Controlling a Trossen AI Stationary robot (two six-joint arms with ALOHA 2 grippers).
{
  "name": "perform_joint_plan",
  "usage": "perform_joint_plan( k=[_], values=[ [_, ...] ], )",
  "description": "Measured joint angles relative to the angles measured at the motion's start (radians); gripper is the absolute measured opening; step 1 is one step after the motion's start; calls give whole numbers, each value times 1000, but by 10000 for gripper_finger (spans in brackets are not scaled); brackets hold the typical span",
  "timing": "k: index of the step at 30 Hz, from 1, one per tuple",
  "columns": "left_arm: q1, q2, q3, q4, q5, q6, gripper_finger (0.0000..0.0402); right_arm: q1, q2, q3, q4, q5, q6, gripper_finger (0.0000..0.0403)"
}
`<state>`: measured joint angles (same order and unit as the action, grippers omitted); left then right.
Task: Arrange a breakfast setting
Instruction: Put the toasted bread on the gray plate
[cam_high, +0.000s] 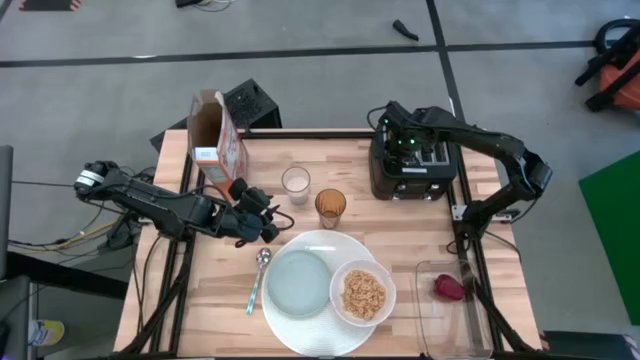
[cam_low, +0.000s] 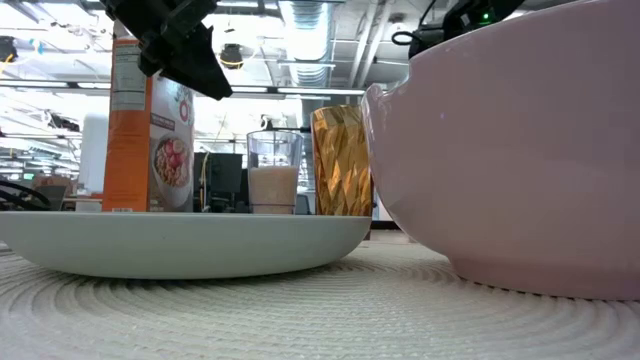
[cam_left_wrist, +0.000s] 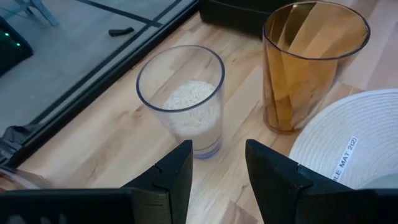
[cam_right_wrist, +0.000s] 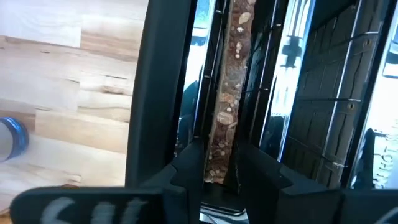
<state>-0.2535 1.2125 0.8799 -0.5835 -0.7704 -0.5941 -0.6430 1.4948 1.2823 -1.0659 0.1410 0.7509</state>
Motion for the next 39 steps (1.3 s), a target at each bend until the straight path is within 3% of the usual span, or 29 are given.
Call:
perform_joint_plan(
  k=[15, 25, 39],
  values=[
    [0, 0, 0, 0, -1, 0, 137, 6, 65, 6, 1, -5, -44, 115],
    [0, 0, 0, 0, -1, -1, 137, 0, 45, 1, 2, -11, -64, 63],
    [0, 0, 1, 0, -1, -4, 137, -2, 26, 48, -14, -11, -109, 62]
  ],
)
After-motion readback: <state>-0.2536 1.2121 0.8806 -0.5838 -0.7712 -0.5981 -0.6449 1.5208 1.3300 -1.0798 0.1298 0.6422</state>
